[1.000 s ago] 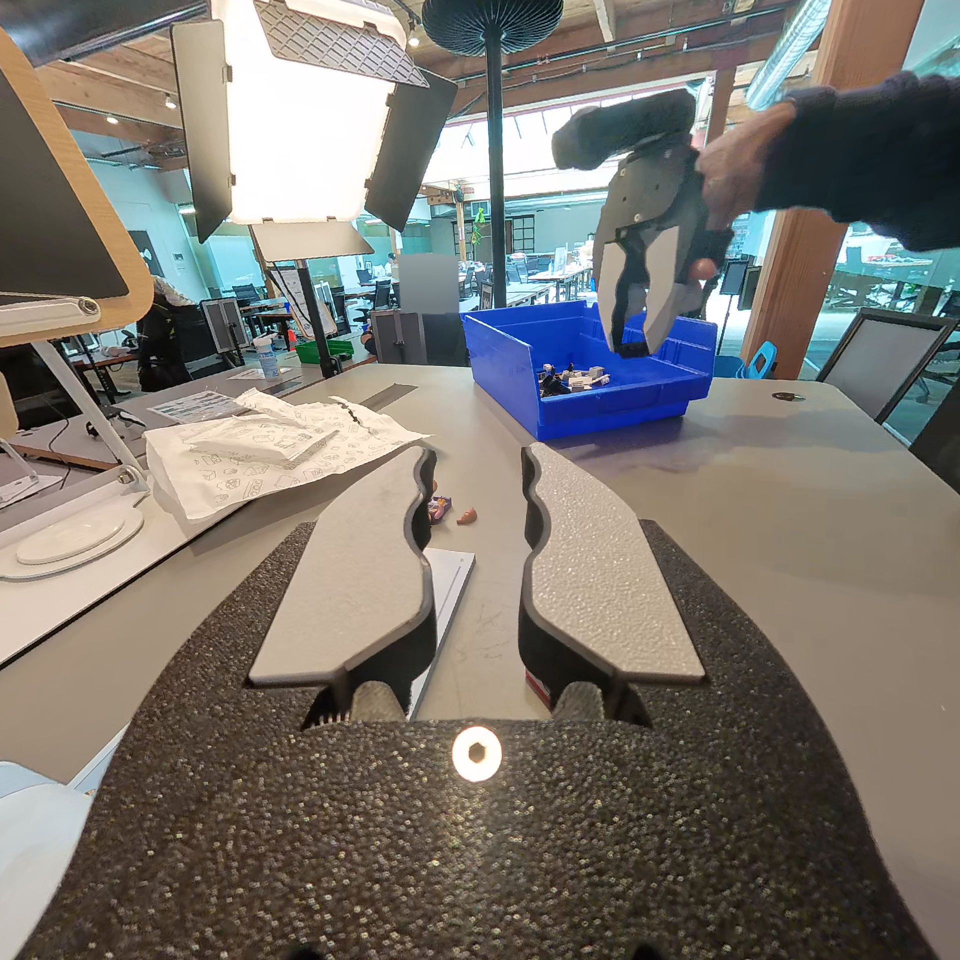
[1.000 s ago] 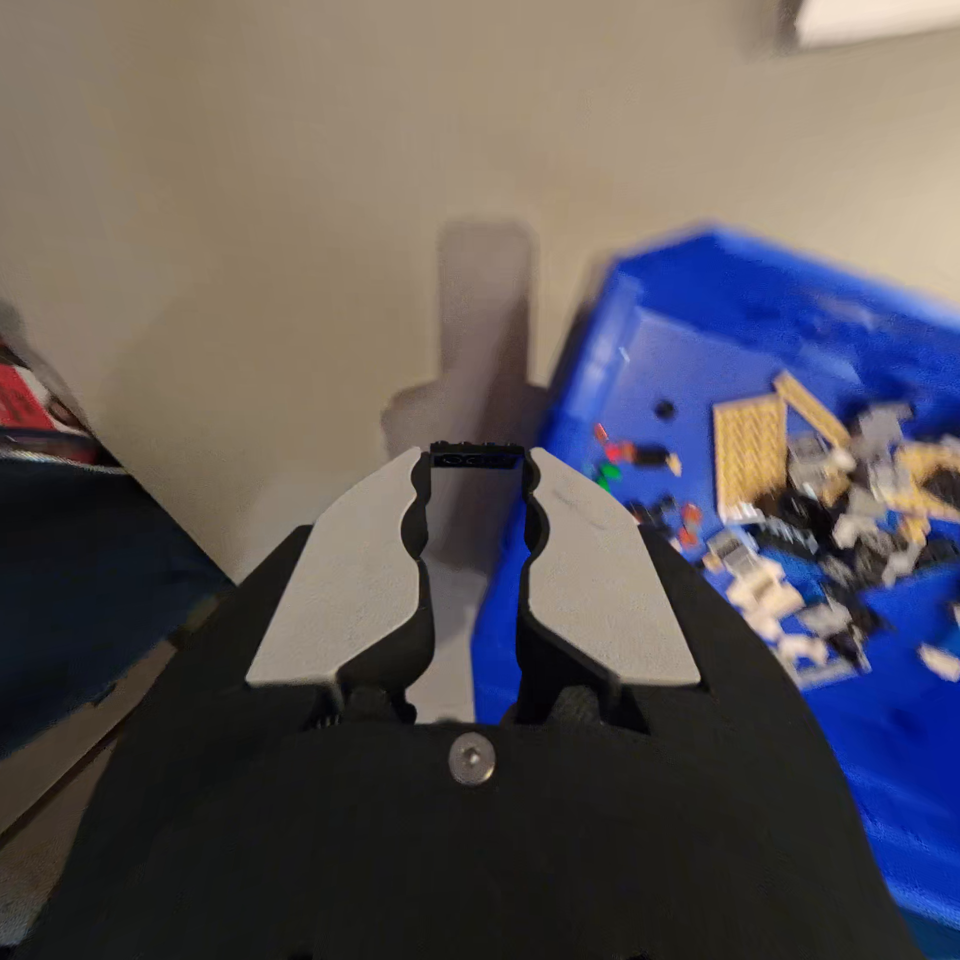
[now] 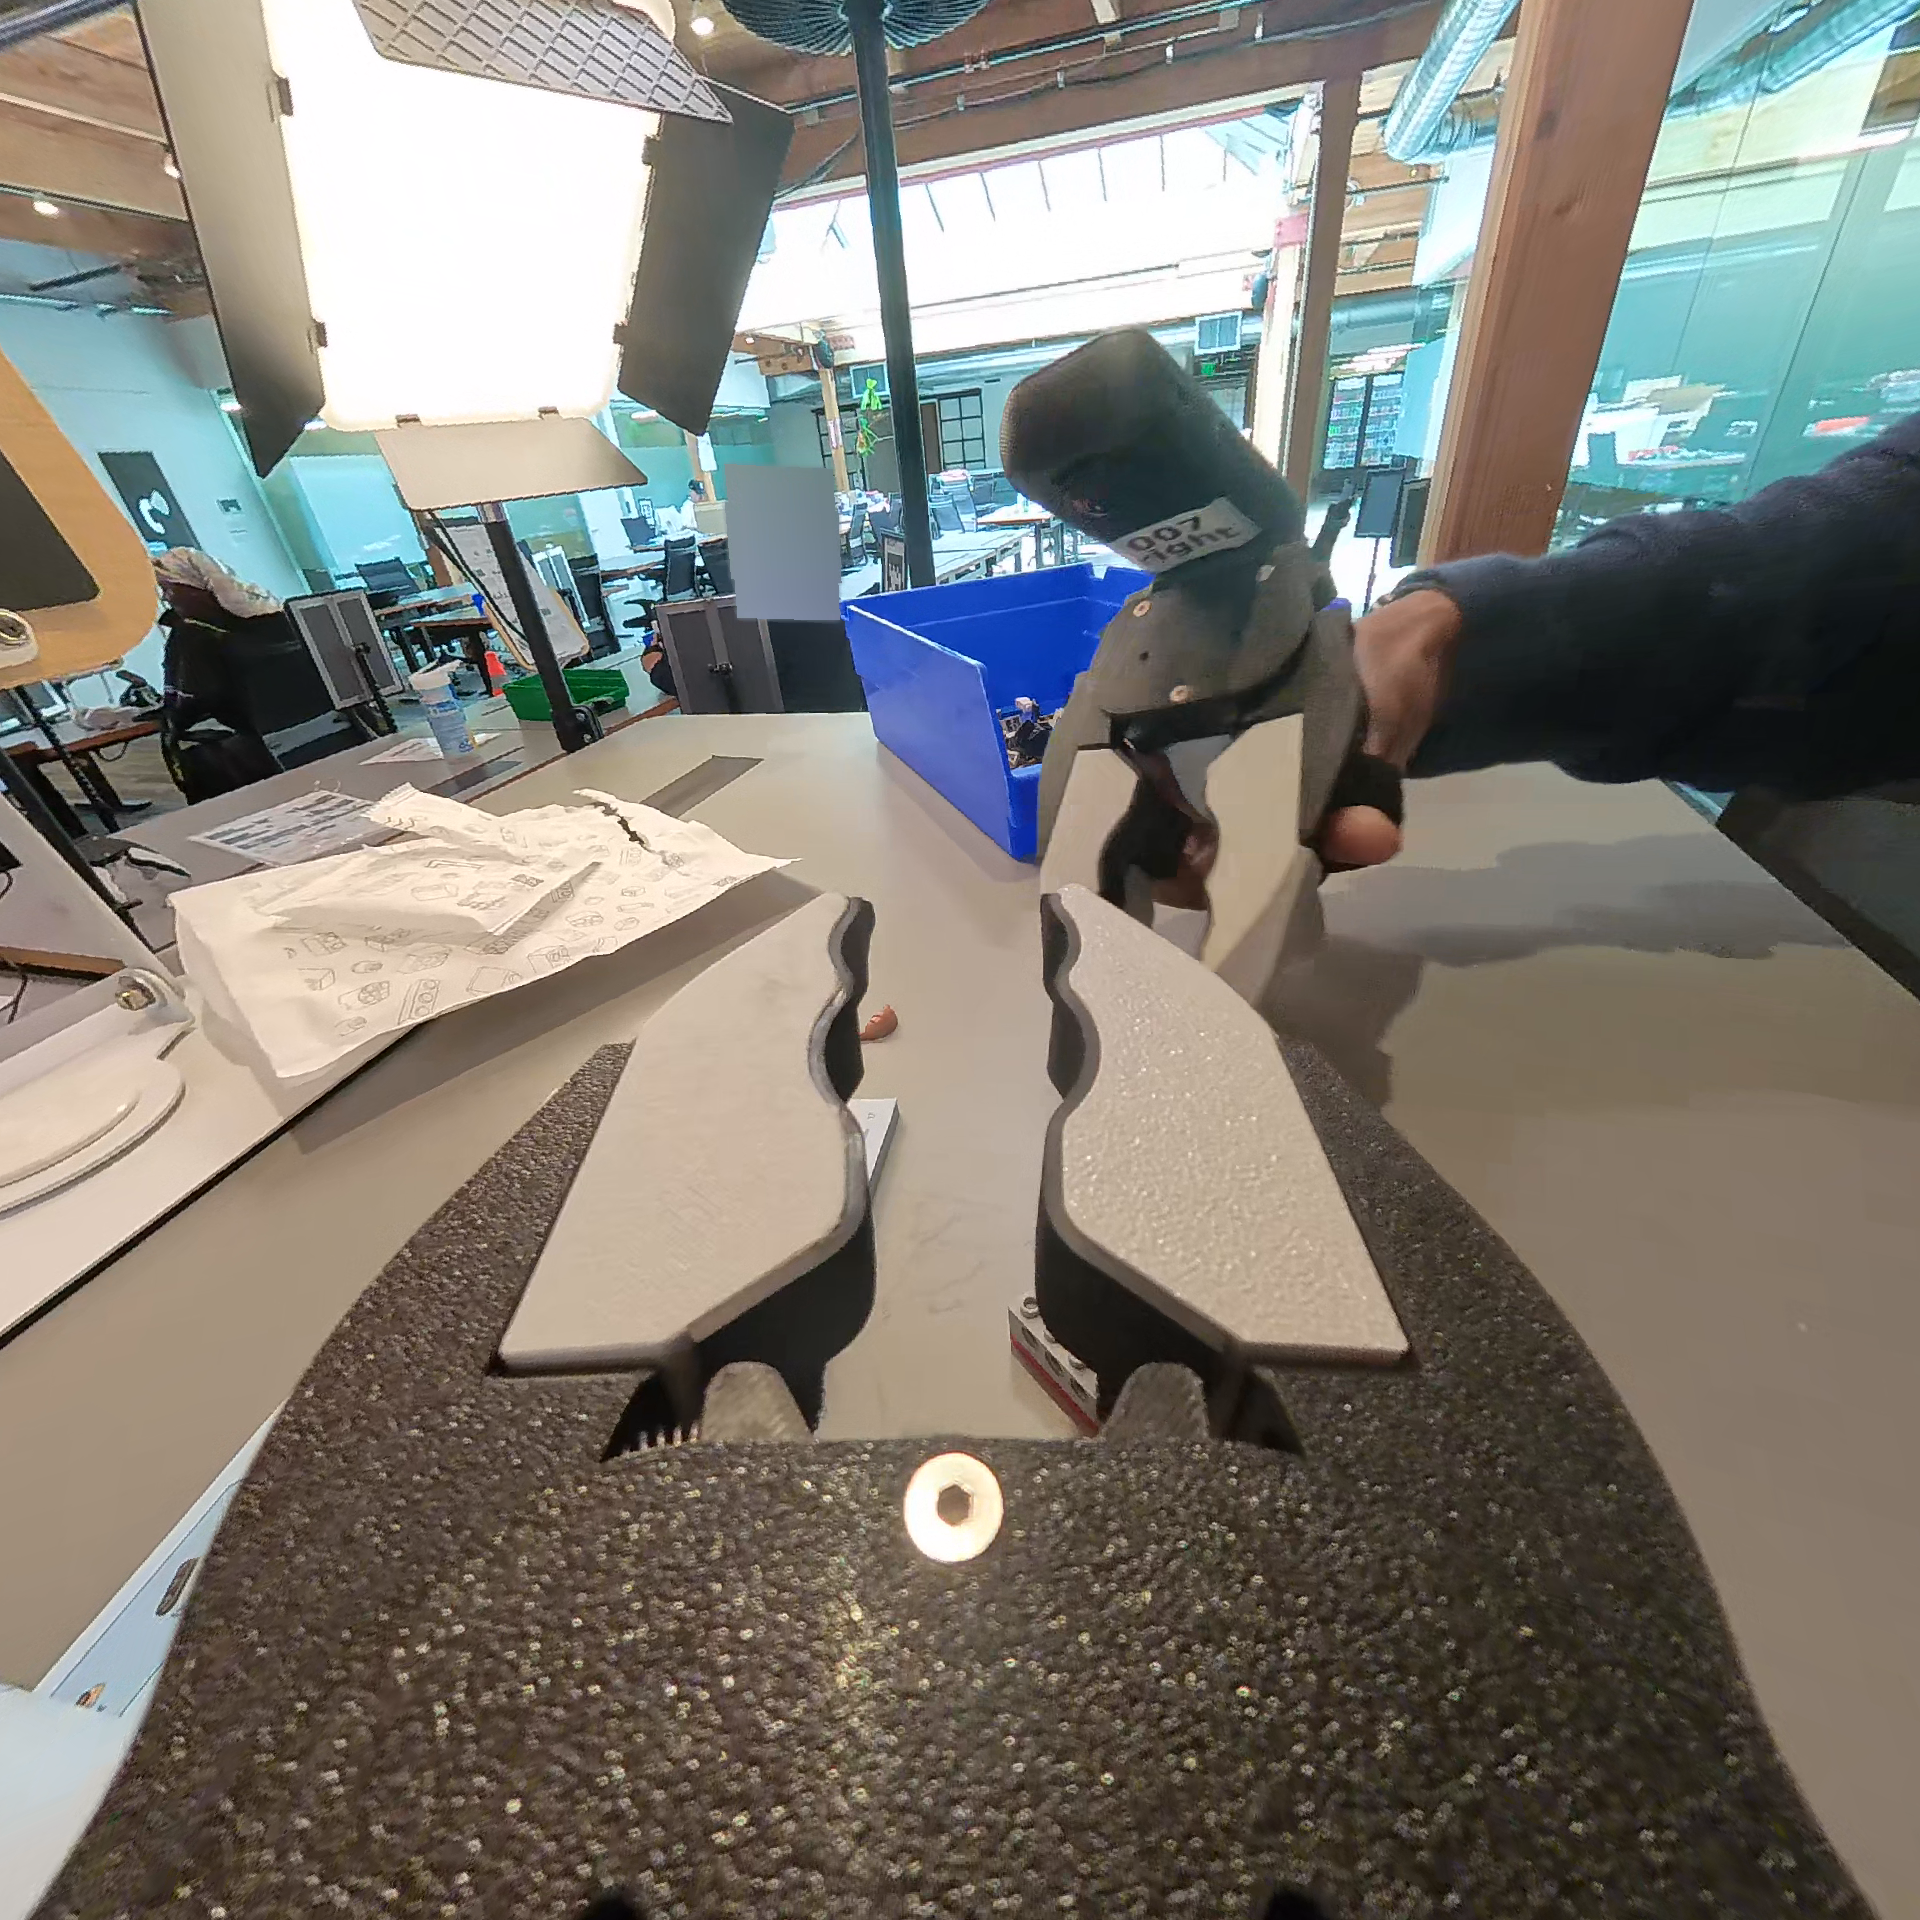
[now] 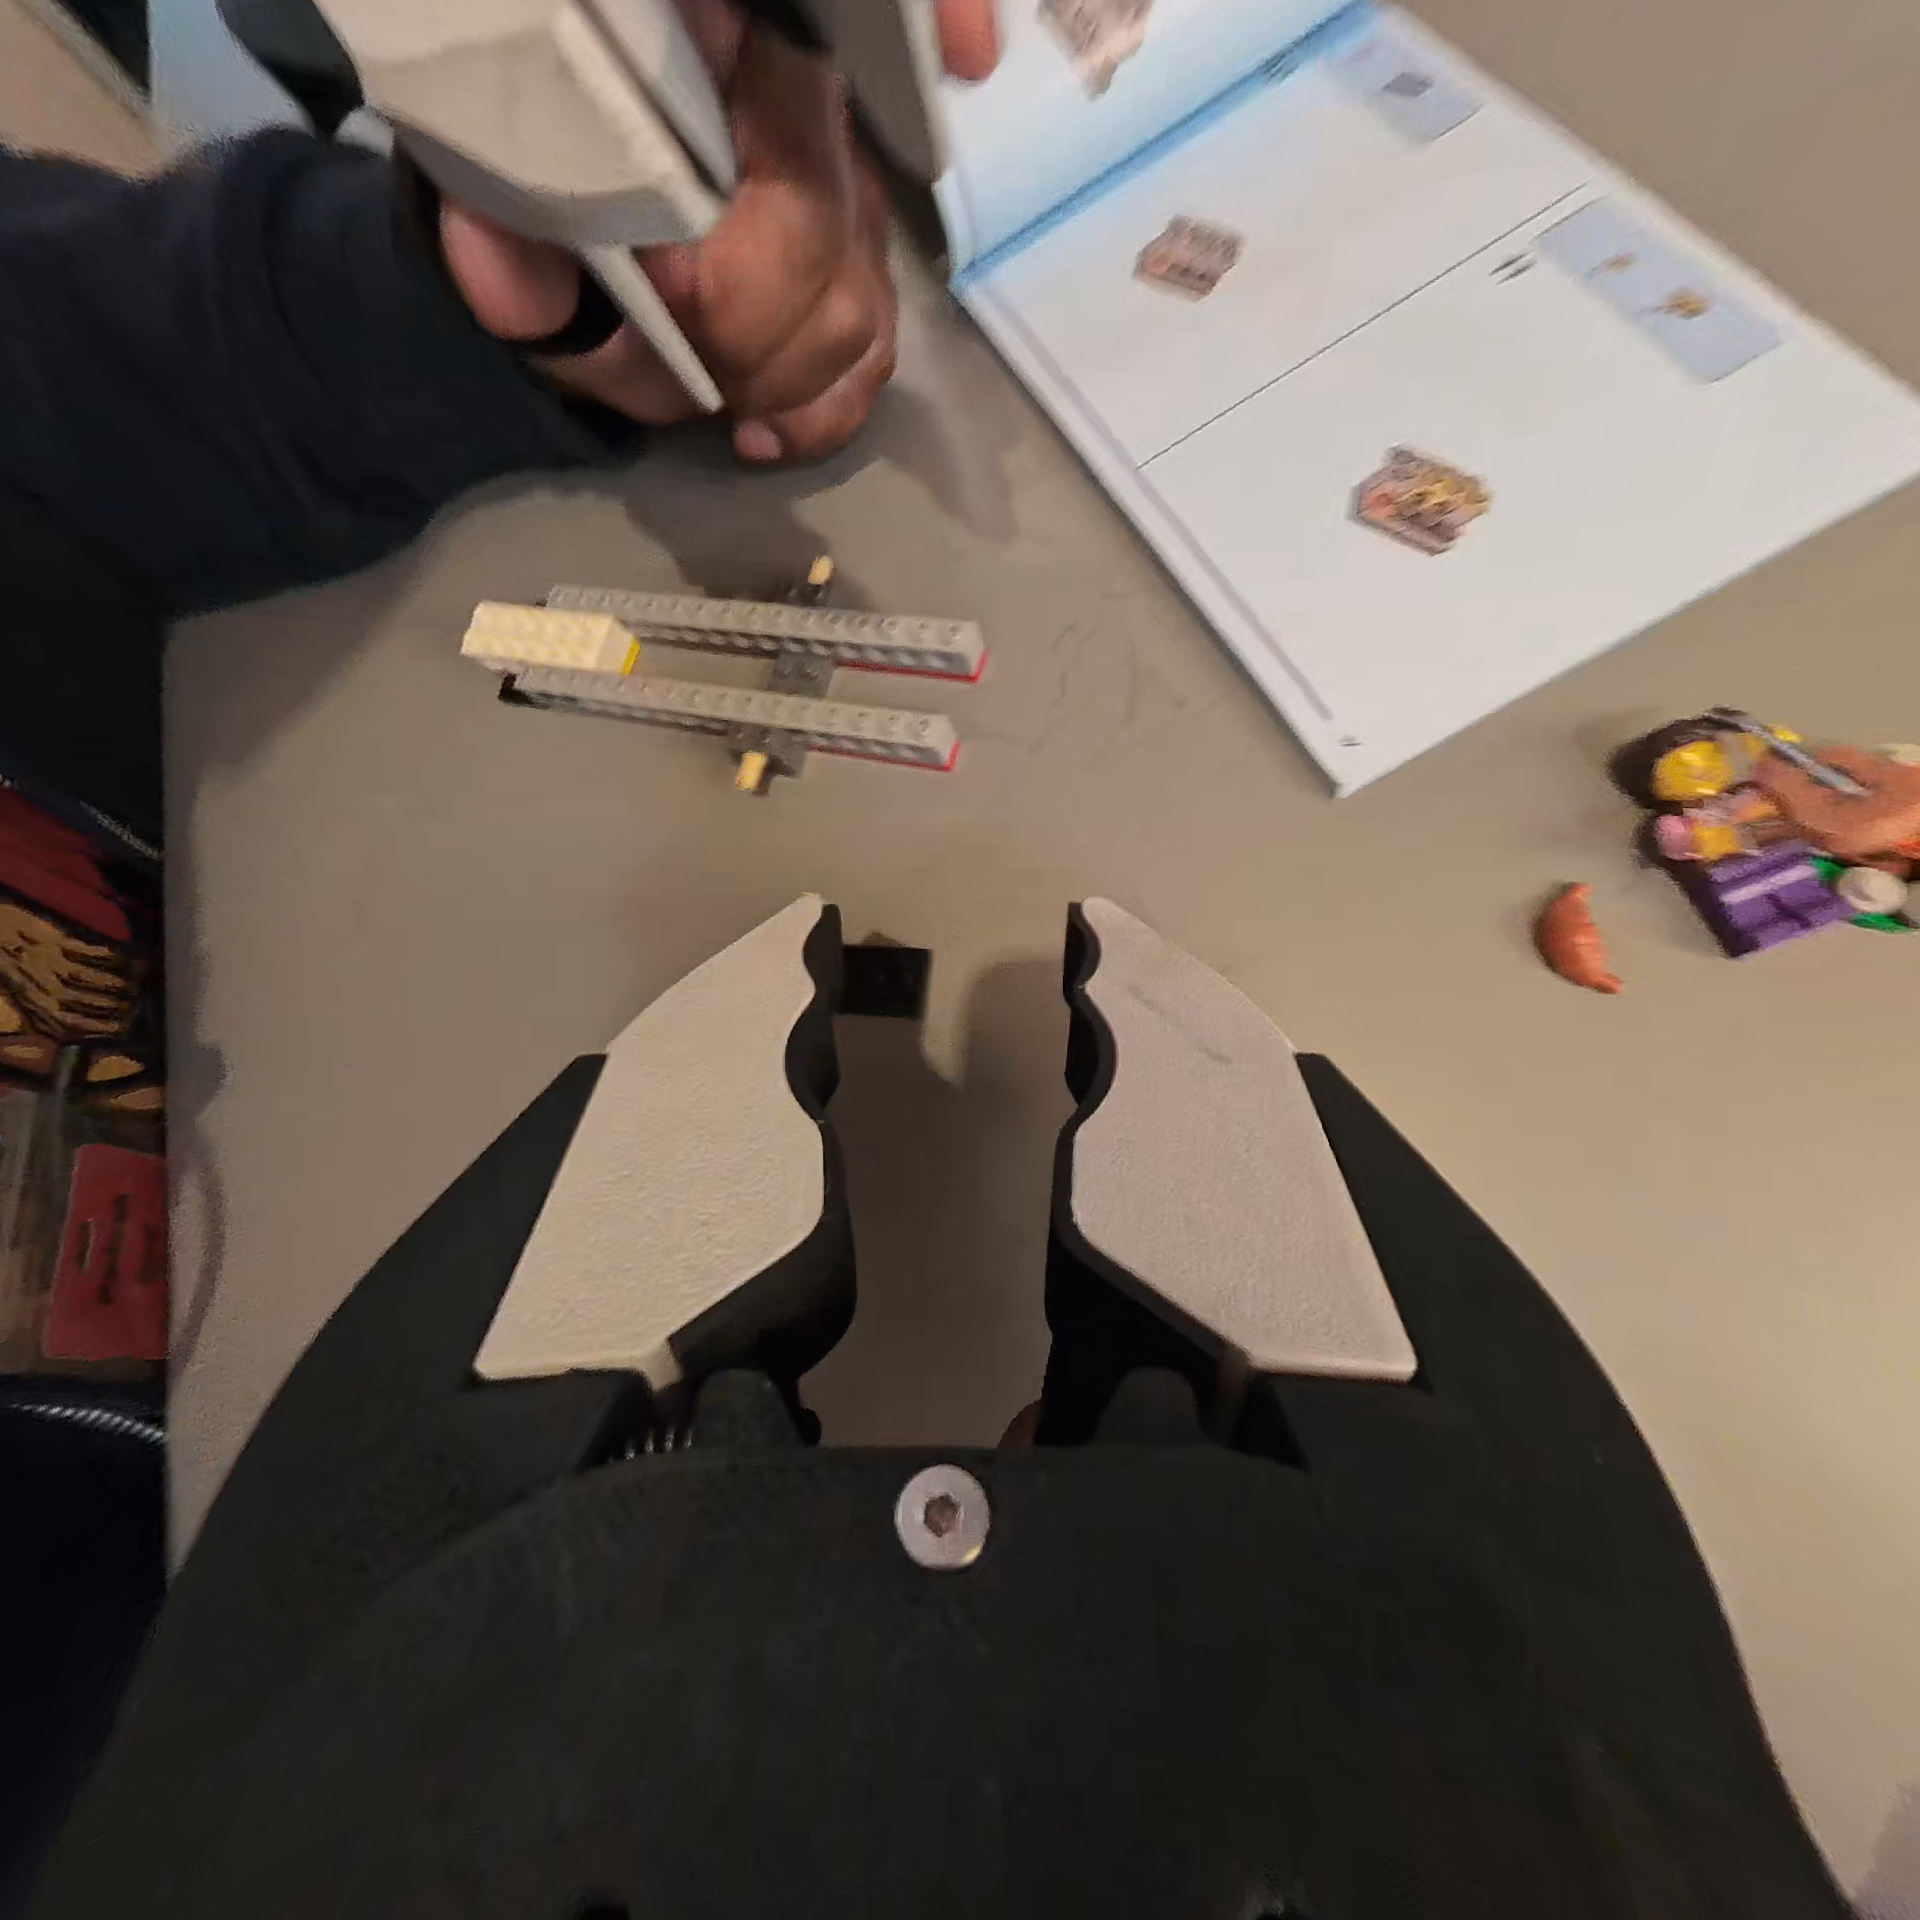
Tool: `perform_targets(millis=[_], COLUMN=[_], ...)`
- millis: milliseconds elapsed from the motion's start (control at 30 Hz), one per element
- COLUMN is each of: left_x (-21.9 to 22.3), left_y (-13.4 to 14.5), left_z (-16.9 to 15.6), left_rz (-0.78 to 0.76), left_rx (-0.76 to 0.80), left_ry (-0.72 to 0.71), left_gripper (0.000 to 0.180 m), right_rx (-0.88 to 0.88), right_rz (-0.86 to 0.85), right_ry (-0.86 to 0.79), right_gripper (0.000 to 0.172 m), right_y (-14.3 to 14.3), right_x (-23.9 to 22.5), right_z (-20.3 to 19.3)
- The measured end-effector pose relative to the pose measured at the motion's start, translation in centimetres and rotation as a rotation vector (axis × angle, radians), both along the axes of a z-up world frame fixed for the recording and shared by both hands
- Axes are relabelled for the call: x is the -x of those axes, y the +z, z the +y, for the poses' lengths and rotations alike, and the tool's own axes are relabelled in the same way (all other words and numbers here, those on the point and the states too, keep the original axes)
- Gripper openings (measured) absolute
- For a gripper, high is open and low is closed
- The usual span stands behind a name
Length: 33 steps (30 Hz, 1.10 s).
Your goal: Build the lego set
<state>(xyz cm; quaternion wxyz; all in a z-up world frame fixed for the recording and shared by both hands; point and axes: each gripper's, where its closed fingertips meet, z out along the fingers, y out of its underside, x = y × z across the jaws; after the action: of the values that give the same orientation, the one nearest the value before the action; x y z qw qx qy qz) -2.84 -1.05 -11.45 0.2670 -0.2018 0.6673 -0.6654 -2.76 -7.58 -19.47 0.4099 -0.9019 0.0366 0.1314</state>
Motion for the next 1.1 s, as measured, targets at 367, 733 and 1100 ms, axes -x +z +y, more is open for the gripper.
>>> perform_targets(millis=[367,733,1100], left_x=[0.5,0.3,-0.6], left_y=[0.0,0.4,1.0], left_z=[0.8,2.0,3.7], left_rz=[0.008,0.005,0.027], left_rx=[0.007,0.049,0.152], left_ry=[0.007,0.045,0.107], left_gripper=[0.032,0.032,0.032], right_rx=[-0.276,-0.072,-0.202], right_rz=[0.106,-0.013,0.034], right_ry=[-0.281,-0.249,-0.285], right_gripper=[0.036,0.041,0.044], right_y=[1.5,-1.2,0.6], right_x=[-3.8,-3.0,-3.6], right_z=[-0.9,-0.1,-0.7])
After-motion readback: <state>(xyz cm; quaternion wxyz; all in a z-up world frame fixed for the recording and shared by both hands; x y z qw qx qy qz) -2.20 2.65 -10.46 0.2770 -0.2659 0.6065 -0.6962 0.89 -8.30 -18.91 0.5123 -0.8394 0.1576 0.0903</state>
